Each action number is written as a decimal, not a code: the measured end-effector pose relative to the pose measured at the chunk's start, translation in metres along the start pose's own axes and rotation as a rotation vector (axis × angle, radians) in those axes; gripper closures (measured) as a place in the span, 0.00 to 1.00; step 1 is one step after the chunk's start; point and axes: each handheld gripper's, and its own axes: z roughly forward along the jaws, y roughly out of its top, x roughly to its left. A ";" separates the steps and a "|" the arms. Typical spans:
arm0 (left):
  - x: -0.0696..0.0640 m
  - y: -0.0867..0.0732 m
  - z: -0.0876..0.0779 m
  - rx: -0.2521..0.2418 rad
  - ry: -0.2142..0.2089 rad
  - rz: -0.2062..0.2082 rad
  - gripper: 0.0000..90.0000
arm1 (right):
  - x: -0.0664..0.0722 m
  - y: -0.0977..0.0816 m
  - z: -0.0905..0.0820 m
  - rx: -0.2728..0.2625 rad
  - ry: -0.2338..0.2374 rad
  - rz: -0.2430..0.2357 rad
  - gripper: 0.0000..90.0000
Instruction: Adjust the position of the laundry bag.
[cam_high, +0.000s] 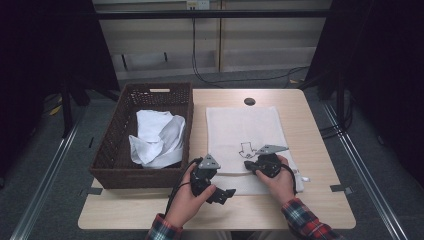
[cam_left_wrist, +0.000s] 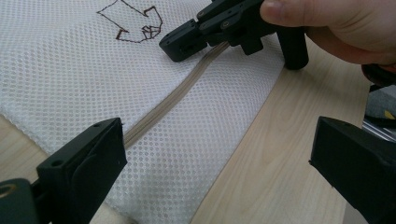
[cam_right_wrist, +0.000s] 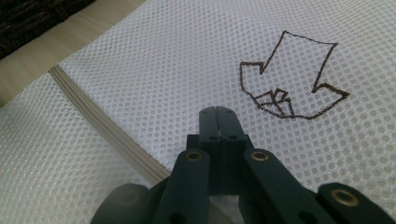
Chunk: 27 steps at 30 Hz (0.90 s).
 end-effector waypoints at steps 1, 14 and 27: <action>0.000 0.000 0.000 0.002 0.002 0.001 0.03 | 0.001 0.000 0.000 -0.002 0.002 0.005 1.00; -0.001 -0.001 0.003 0.011 -0.002 -0.001 0.03 | 0.006 0.000 0.001 0.003 0.012 0.008 1.00; -0.001 -0.002 0.002 0.011 0.000 -0.013 0.03 | 0.015 0.003 0.006 0.010 0.038 0.023 1.00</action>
